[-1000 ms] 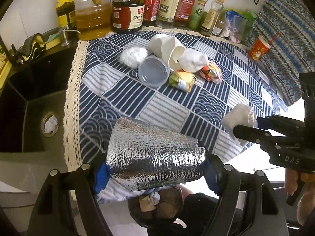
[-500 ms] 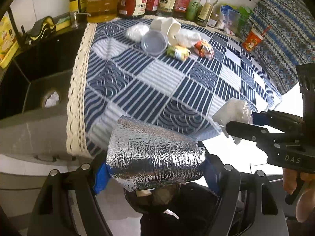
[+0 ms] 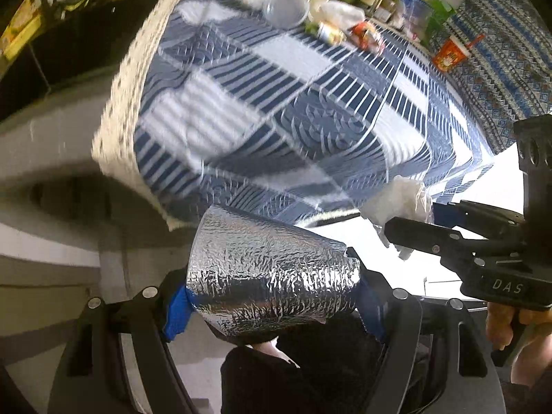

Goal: Collect trash
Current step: 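Carry the foil cup and plastic bag down over the black bin with both tools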

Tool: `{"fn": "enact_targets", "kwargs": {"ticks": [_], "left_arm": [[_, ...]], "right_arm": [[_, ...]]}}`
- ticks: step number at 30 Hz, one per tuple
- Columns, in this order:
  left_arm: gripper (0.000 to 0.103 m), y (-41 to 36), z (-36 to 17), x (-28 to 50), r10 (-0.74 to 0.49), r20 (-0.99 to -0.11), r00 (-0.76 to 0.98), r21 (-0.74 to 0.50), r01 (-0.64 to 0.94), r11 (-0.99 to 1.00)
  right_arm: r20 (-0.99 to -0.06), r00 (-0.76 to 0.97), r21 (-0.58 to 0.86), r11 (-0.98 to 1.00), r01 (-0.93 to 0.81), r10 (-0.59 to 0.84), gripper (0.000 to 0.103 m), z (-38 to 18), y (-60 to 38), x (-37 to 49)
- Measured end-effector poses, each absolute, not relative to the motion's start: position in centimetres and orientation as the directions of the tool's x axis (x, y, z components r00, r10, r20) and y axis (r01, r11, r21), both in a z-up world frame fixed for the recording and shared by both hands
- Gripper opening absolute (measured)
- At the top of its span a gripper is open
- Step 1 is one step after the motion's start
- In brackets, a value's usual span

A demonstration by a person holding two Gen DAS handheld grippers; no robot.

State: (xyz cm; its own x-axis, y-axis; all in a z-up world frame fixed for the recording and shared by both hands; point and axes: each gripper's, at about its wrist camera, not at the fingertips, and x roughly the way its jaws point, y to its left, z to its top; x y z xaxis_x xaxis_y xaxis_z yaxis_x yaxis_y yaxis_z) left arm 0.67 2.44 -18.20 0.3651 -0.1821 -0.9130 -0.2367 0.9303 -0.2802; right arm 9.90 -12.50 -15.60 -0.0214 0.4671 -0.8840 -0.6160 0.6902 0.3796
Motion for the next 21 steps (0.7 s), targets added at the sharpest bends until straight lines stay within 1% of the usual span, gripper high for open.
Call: {"fn": "enact_targets", "kwargs": {"ticks": [13, 21], "left_arm": [[0.075, 1.9, -24.3, -1.9, -0.239, -0.934, 0.266, -0.319, -0.314, 0.895], [0.075, 1.5, -27.3, -3.1, -0.258, -0.944, 0.207, -0.316, -0.334, 0.888]], "right_arm": [[-0.909, -0.126, 0.397, 0.73, -0.557, 0.398, 0.046, -21.6, -13.1, 8.0], [-0.906, -0.184, 0.418, 0.747, -0.517, 0.38, 0.046, -24.3, -13.0, 7.2]]}}
